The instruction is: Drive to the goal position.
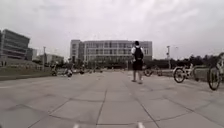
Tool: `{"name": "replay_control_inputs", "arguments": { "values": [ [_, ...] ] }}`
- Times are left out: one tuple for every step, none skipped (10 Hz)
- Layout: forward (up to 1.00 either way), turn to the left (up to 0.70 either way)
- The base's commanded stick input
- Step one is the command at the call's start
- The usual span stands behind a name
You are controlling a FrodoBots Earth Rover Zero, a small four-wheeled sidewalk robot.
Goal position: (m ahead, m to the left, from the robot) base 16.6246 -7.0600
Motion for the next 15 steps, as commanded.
{"name": "replay_control_inputs", "arguments": {
  "values": [
    [0.85,0.0],
    [0.85,0.0],
    [0.85,0.0],
    [0.85,0.0],
    [0.85,0.0],
    [0.85,0.0],
    [0.85,0.0],
    [0.85,0.0],
    [0.85,0.0],
    [0.85,0.0],
    [0.85,0.0],
    [0.85,0.0],
    [0.85,0.0],
    [0.85,0.0],
    [0.85,0.0]
  ]
}}
